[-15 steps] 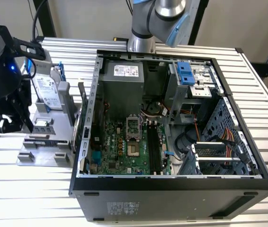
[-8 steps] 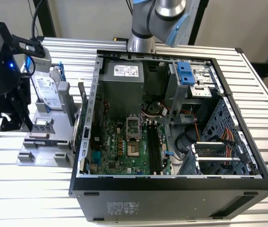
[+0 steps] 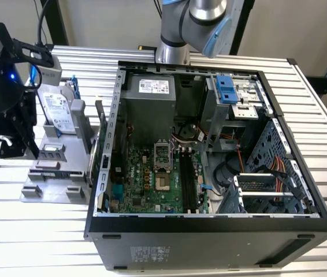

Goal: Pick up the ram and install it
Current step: 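Pick up the ram and move it above insertion slot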

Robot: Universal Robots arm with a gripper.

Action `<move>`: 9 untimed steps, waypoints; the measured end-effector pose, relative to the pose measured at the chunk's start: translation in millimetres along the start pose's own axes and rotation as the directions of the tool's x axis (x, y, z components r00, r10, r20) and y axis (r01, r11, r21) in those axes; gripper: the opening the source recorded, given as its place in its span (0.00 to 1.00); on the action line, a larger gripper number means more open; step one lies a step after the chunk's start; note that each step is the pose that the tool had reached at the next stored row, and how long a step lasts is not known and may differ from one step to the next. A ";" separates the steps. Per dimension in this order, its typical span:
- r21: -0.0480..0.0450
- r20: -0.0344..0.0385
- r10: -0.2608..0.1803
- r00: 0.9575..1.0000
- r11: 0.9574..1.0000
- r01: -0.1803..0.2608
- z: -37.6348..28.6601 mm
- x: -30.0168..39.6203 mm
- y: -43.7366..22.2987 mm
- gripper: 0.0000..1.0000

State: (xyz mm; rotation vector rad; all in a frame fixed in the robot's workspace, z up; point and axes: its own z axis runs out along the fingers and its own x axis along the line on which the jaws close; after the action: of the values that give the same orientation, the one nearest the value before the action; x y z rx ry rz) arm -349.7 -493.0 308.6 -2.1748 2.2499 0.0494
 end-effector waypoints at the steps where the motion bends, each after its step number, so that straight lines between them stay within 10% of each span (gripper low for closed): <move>1: 0.000 0.000 0.000 1.000 1.000 0.000 -0.5 0.0 0.0 0.00; 9: 0.000 0.000 0.000 1.000 1.000 0.000 -4.3 -0.1 0.0 0.00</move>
State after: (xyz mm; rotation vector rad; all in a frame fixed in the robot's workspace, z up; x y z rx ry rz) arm -349.7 -493.0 312.9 -2.1748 2.2499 0.0494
